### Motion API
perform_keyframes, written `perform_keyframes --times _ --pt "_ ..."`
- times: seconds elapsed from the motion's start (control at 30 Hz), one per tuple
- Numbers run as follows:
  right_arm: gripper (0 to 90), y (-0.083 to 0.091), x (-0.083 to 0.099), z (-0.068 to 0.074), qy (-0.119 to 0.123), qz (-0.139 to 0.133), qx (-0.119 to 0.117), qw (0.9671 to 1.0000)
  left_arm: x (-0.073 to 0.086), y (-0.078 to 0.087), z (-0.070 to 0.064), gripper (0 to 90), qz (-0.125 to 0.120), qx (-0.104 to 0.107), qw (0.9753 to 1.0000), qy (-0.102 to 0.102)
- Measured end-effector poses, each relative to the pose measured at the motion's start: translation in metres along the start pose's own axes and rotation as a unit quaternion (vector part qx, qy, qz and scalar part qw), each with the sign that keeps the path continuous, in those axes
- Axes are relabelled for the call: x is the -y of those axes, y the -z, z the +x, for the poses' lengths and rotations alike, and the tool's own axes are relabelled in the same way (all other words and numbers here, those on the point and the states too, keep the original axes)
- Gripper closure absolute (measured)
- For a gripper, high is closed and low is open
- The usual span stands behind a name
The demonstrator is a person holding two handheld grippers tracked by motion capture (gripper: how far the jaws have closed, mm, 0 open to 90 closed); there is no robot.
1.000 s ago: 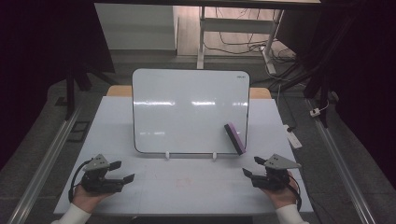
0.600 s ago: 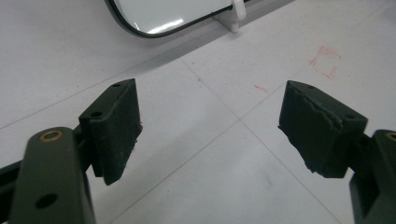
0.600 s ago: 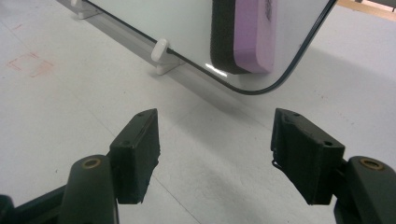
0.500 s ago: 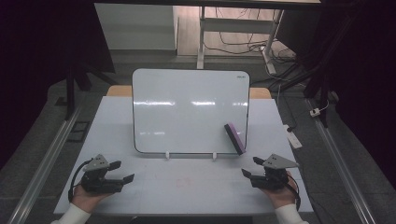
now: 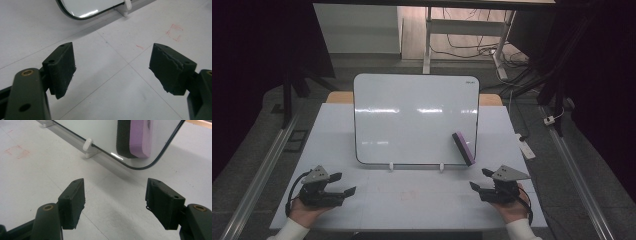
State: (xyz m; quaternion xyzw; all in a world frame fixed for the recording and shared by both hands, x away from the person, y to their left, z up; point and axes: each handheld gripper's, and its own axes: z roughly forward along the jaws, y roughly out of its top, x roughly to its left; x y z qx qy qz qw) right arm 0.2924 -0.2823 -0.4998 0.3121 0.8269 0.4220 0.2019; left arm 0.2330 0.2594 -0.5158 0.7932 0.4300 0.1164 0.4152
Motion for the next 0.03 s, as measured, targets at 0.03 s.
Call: perform_keyframes --times 0.03 --pt "31.2 -0.0001 0.0000 -0.0001 0.000 0.000 0.000 1.0000 0.0000 -0.0001 0.0000 21.4 0.000 0.000 1.0000 0.000"
